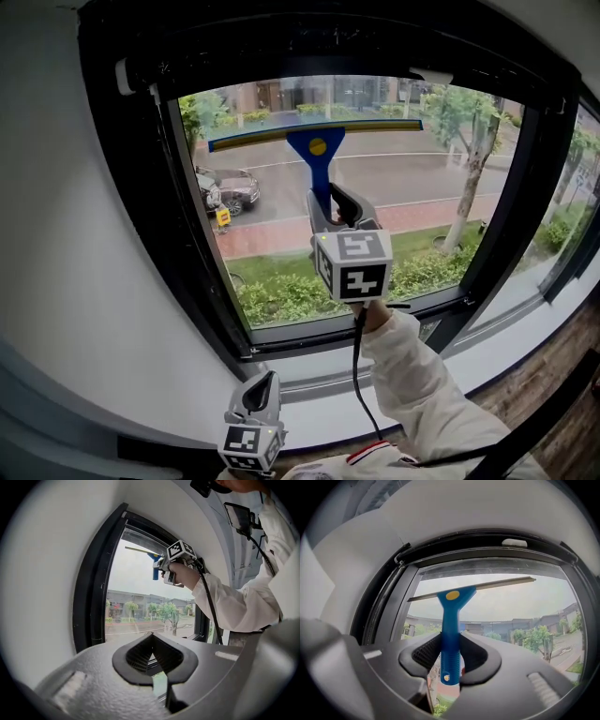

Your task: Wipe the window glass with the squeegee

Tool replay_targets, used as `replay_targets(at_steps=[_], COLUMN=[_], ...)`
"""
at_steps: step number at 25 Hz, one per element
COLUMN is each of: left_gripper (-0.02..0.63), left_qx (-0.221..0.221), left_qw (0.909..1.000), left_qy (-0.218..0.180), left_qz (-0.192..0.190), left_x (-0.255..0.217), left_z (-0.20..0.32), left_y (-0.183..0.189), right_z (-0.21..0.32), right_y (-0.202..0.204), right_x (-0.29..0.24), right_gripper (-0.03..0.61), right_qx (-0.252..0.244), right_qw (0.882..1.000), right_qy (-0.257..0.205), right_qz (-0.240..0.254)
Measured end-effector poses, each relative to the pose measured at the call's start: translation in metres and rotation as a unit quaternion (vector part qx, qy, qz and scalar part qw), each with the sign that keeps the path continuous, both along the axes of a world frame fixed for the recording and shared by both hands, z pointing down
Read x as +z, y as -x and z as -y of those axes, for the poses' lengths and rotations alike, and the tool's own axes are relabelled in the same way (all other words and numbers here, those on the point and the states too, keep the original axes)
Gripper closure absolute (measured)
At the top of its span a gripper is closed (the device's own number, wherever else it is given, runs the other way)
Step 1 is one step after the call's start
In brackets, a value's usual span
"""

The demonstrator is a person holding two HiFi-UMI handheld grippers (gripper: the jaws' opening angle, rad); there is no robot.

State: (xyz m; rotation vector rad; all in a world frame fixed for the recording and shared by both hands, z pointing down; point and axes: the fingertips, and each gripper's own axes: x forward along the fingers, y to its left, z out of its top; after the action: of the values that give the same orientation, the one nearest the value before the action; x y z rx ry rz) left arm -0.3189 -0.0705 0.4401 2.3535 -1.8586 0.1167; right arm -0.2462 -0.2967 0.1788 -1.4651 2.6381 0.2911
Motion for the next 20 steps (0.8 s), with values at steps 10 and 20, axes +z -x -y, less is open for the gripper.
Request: replay_targets(at_steps=[10,20], left_gripper=[0.614,0.614], left_qx=[0.006,0.015], left_qw=[1.0000,0.9998], left_qy=[0.004,0.011], left_qz=[0.003,0.005], left_x=[0.003,0.006], left_z=[-0.004,-0.006], left_y=[-0.002,-0.008], right_z=[0.003,0.004], right_y=[0.002,-0.001], right_x=[0.029,0.063], right_gripper=[0.445,0.445], right_qx=[-0.019,-0.026], right_qw=[0.998,0.995], right_qy=[0.056,0.095], right_qz=[-0.003,-0.008])
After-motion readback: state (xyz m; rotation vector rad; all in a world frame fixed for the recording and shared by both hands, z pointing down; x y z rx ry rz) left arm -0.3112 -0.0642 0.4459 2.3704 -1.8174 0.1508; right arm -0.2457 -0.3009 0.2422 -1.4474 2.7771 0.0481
